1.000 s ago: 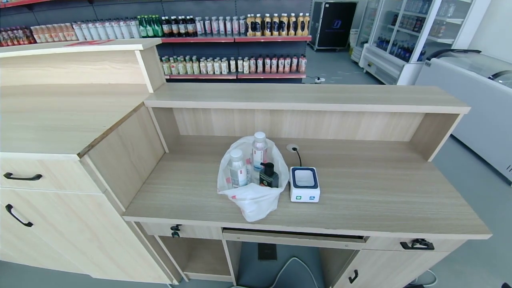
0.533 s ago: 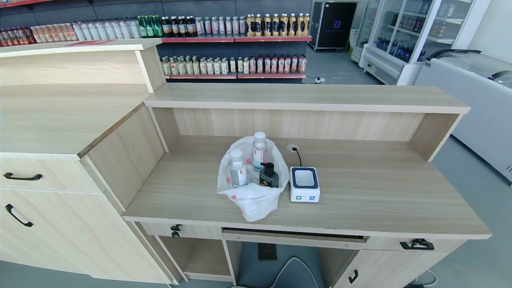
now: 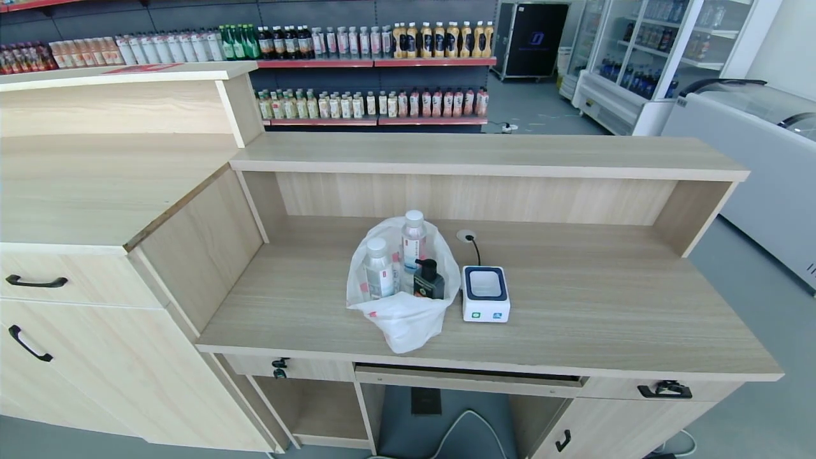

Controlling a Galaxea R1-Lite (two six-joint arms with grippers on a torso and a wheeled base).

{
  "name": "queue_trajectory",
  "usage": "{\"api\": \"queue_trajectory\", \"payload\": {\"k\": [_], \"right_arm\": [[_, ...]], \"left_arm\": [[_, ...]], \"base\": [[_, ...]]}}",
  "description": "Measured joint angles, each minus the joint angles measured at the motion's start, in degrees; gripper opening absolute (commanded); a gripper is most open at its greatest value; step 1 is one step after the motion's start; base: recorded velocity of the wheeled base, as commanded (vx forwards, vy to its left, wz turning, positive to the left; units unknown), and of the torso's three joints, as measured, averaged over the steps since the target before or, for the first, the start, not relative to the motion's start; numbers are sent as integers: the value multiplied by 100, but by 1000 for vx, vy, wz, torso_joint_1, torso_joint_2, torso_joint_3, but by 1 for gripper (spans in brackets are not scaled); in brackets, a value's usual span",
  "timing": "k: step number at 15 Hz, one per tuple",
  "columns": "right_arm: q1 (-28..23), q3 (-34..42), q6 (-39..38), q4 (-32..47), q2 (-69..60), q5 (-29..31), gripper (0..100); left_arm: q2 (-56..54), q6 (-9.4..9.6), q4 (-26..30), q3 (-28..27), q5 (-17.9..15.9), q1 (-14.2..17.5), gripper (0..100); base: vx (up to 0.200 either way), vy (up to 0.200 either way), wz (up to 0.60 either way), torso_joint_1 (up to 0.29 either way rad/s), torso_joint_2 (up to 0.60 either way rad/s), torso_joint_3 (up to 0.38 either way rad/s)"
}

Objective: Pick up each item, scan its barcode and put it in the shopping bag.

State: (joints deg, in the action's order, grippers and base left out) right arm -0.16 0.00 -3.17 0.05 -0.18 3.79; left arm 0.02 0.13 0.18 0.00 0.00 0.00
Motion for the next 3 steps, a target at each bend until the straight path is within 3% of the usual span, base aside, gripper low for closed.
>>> {"api": "queue_trajectory", "payload": {"k": [3], "right_arm": [[-5,0,6,0,0,0,100]], "left_arm": [[0,0,0,0,0,0,100]], "base": [[0,0,0,0,0,0]]}}
